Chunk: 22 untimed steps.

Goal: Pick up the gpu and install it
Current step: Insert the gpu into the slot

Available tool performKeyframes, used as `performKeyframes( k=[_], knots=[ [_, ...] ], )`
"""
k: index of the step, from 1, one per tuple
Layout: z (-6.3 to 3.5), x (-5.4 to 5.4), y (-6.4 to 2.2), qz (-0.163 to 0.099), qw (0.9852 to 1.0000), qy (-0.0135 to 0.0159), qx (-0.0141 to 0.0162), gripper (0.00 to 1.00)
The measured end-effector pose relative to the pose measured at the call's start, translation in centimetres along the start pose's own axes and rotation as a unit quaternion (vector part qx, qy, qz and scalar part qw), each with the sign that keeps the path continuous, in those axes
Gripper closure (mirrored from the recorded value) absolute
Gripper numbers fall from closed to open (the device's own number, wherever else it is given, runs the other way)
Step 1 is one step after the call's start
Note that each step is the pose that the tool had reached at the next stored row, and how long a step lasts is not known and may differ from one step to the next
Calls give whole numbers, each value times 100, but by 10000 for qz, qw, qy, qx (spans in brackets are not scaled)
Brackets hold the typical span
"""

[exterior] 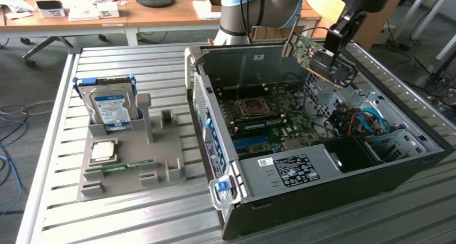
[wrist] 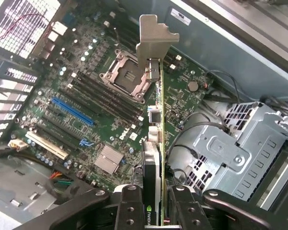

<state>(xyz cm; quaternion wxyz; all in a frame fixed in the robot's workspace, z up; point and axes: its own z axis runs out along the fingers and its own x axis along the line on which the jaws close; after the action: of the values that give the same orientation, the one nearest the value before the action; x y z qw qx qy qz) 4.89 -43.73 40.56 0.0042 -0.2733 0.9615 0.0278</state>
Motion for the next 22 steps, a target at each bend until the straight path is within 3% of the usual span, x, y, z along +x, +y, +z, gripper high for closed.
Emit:
performKeyframes(
  k=[11,18,22],
  knots=[
    [0,0,0,-436,9990,22,-10,73],
    [0,0,0,-864,9963,44,-20,73],
    [1,0,0,-1107,9938,56,-26,73]
  ],
)
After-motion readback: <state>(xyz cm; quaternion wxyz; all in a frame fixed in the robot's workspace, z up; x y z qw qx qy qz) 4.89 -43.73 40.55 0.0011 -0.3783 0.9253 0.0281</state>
